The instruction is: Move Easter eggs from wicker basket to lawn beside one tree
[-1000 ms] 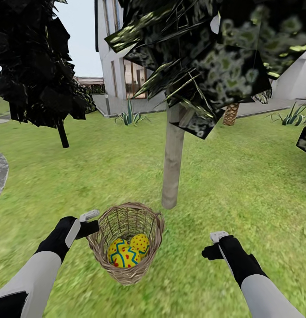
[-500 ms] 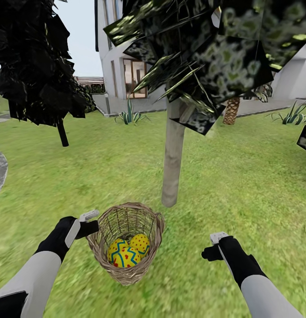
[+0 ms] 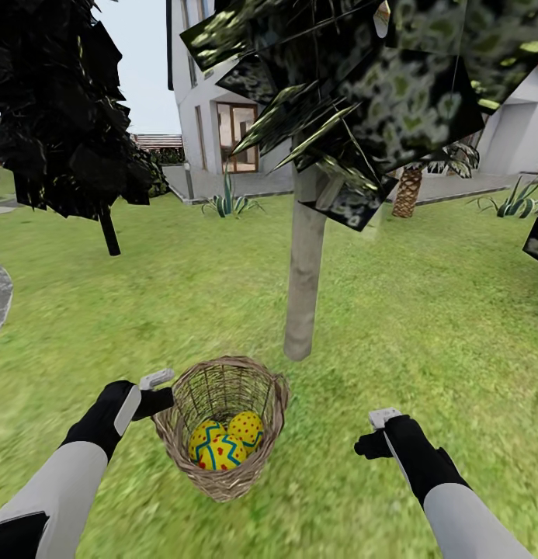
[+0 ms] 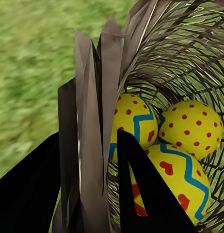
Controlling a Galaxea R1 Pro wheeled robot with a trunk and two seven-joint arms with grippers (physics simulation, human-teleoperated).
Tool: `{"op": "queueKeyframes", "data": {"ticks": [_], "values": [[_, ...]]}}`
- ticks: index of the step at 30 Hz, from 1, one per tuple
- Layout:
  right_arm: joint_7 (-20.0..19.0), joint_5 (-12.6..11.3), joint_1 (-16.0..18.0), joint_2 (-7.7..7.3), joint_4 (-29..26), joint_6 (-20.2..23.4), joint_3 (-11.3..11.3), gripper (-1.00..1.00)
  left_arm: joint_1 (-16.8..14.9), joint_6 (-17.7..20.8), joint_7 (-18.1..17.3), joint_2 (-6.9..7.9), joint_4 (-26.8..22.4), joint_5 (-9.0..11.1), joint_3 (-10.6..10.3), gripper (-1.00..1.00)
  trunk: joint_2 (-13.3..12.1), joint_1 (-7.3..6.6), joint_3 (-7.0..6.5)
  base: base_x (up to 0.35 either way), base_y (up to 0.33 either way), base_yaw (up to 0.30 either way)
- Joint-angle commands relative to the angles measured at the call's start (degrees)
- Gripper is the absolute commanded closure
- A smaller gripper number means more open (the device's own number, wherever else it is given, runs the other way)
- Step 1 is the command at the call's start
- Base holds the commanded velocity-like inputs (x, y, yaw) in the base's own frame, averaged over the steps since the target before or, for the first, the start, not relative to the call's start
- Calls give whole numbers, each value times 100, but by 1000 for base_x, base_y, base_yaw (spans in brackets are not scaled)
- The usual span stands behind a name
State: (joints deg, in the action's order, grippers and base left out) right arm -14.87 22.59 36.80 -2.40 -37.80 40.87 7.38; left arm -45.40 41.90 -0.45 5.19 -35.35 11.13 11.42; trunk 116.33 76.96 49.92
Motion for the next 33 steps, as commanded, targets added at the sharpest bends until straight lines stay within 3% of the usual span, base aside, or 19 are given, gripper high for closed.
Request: {"op": "queueKeyframes", "data": {"ticks": [1,7,33], "values": [[-51,61,2,3,-8,17,18,-100,-3,29,3,-1,-7,74,17,100,3,-1,5,0,0,0],[-51,61,2,3,-8,17,18,-100,-3,29,1,0,-7,74,18,100,3,-1,5,79,0,0],[-51,61,2,1,-8,17,18,-100,-3,29,2,0,-7,74,18,100,3,-1,5,324,0,0]]}}
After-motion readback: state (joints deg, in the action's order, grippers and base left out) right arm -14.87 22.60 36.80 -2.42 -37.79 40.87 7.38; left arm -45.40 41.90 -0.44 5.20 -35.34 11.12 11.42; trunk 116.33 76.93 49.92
